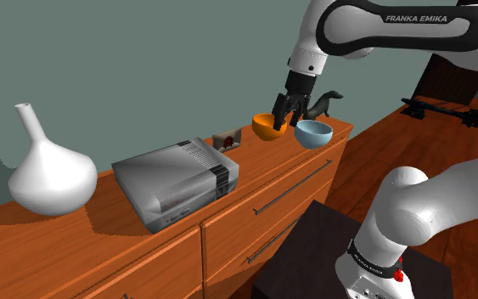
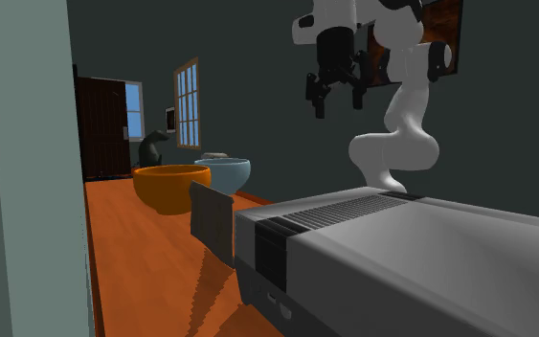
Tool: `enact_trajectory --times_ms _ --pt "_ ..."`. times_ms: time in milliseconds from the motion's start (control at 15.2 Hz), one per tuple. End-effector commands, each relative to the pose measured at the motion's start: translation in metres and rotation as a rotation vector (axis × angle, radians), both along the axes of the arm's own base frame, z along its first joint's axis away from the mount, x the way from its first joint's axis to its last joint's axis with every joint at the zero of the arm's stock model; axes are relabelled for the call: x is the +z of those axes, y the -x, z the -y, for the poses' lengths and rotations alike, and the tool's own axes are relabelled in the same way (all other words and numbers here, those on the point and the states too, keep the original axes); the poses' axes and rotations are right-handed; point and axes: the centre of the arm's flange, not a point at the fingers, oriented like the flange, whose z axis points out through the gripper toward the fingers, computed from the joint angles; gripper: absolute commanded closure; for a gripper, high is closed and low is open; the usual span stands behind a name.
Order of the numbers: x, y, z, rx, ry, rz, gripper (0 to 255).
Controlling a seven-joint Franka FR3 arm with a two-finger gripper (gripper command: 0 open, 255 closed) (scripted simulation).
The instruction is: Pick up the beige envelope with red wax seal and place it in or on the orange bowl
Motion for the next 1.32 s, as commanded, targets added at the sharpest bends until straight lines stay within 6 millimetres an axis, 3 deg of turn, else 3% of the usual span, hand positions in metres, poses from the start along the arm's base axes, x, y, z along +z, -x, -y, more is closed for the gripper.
enact_trajectory --times_ms 0,330,660,924,1254 --pt "0.000 0.000 0.000 0.000 0.000 0.000 0" --pt "-0.024 -0.051 0.040 0.306 0.028 -0.001 0" --pt "-0.047 -0.112 0.064 0.613 0.056 -0.001 0" --pt "-0.065 -0.165 0.070 0.858 0.078 -0.002 0" --pt "-0.087 -0.229 0.059 1.164 0.106 -0.003 0"
